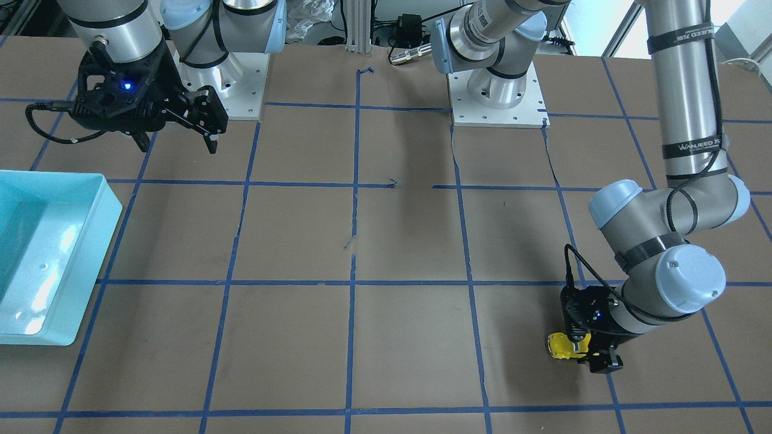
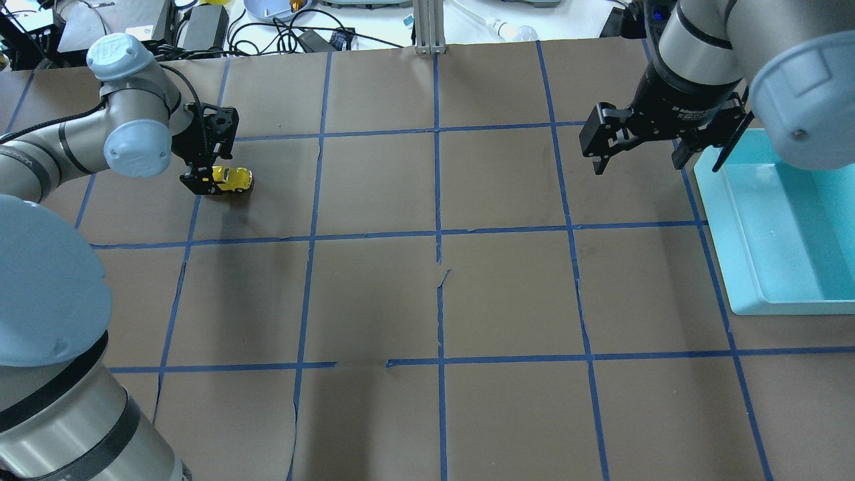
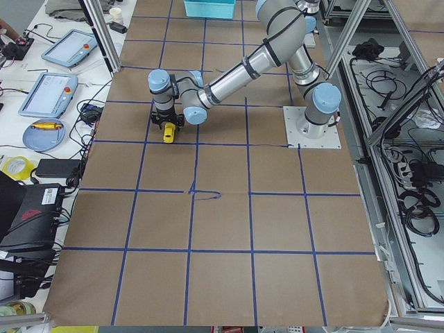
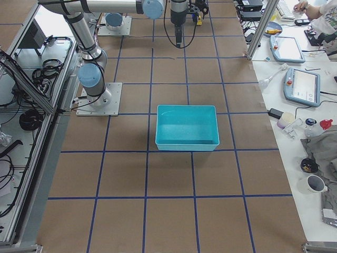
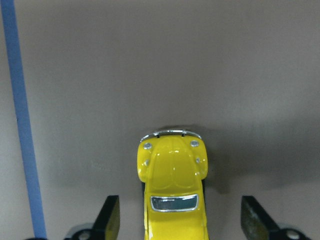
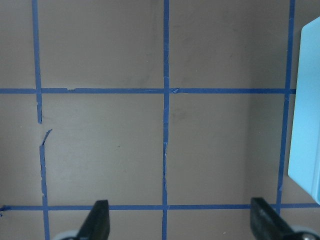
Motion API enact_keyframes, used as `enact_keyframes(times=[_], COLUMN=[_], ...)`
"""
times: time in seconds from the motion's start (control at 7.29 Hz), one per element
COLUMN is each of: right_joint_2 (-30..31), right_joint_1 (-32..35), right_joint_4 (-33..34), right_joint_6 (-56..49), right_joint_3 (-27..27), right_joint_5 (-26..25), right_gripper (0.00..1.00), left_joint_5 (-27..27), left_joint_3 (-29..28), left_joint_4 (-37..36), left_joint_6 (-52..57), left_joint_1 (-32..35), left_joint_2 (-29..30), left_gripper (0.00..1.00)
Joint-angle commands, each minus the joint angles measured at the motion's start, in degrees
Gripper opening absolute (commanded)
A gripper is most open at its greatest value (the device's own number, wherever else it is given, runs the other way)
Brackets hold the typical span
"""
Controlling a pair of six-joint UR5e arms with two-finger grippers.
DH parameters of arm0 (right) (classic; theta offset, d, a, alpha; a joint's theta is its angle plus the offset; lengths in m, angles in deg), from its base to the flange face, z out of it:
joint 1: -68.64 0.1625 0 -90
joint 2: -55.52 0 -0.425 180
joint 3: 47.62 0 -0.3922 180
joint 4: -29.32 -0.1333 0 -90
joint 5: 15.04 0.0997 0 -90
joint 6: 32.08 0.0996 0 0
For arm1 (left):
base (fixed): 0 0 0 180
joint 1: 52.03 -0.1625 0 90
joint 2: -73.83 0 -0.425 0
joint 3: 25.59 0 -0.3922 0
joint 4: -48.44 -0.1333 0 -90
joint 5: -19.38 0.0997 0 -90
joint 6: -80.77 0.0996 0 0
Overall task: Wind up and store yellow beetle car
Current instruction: 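Press the car down and drag it back toward the robot with the left gripper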
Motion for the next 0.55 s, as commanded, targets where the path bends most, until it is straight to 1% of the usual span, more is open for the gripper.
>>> enact_keyframes(times=[0.0, 0.14, 0.27, 0.41], right_joint_2=[0.02, 0.10, 0.02, 0.02], right_joint_1=[-0.01, -0.01, -0.10, -0.01], right_joint_4=[0.00, -0.52, 0.00, -0.08], right_joint_6=[-0.06, -0.06, -0.15, -0.15], right_joint_3=[0.05, 0.14, 0.14, 0.14], right_joint_5=[0.03, -0.32, -0.67, -0.67], right_gripper=[1.00, 1.00, 1.00, 1.00], left_joint_5=[1.08, 1.08, 1.00, 1.00], left_joint_3=[0.21, 0.21, 0.12, 0.12], left_joint_4=[-0.82, -0.82, -0.90, -0.90], left_joint_6=[0.02, 0.02, 0.02, 0.10], left_joint_1=[-0.02, -0.02, -0.02, -0.02], left_joint_2=[0.14, 0.14, 0.14, 0.14], left_gripper=[0.71, 0.67, 0.55, 0.36])
